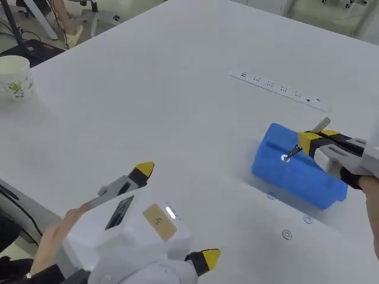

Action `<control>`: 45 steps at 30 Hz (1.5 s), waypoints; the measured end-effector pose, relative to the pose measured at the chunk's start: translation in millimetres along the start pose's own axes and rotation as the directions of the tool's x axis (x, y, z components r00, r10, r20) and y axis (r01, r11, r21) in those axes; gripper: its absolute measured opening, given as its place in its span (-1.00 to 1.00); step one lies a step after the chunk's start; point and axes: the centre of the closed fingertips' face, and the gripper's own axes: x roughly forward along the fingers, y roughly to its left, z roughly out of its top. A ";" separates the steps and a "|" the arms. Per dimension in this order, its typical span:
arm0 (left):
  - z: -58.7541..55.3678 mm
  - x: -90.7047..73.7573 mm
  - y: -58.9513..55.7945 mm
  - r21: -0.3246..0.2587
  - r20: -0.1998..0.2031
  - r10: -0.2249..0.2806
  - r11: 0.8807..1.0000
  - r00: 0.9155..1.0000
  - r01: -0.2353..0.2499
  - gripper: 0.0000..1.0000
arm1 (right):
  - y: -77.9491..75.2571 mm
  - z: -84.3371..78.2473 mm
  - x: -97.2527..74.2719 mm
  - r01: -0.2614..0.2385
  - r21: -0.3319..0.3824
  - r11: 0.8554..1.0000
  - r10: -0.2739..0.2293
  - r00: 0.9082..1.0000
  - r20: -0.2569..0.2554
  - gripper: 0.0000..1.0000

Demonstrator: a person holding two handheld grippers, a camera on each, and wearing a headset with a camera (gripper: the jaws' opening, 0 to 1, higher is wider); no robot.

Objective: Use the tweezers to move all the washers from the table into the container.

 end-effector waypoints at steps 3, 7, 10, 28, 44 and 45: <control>-0.5 0.2 1.1 -0.001 -0.002 0.004 1.000 1.000 -0.004 0.81 | 0.4 -5.1 8.1 0.000 -0.012 1.000 0.000 1.000 -0.012 -0.99; -1.9 1.1 -0.2 0.008 -0.008 0.000 1.000 1.000 0.000 0.84 | -2.5 -14.9 18.9 0.018 -0.061 0.998 -0.021 0.999 -0.039 -0.99; -2.9 1.3 -0.7 0.012 -0.013 -0.002 1.000 1.000 0.002 0.84 | -3.8 -19.8 25.1 0.019 -0.077 0.997 -0.023 0.999 -0.049 -0.99; -6.2 3.6 -3.7 0.022 -0.027 -0.015 1.000 1.000 0.015 0.81 | -11.0 -46.8 48.5 0.037 -0.036 0.999 -0.040 0.996 -0.081 -0.99; -8.6 3.9 -5.8 0.028 -0.039 -0.022 0.999 0.999 0.023 0.80 | -7.2 -51.8 49.5 0.024 -0.018 1.000 -0.025 0.995 -0.092 -0.98; -8.6 3.8 -5.8 0.029 -0.039 -0.022 0.999 0.999 0.024 0.80 | -7.2 -51.9 49.3 0.025 -0.016 1.000 -0.026 0.995 -0.096 -0.97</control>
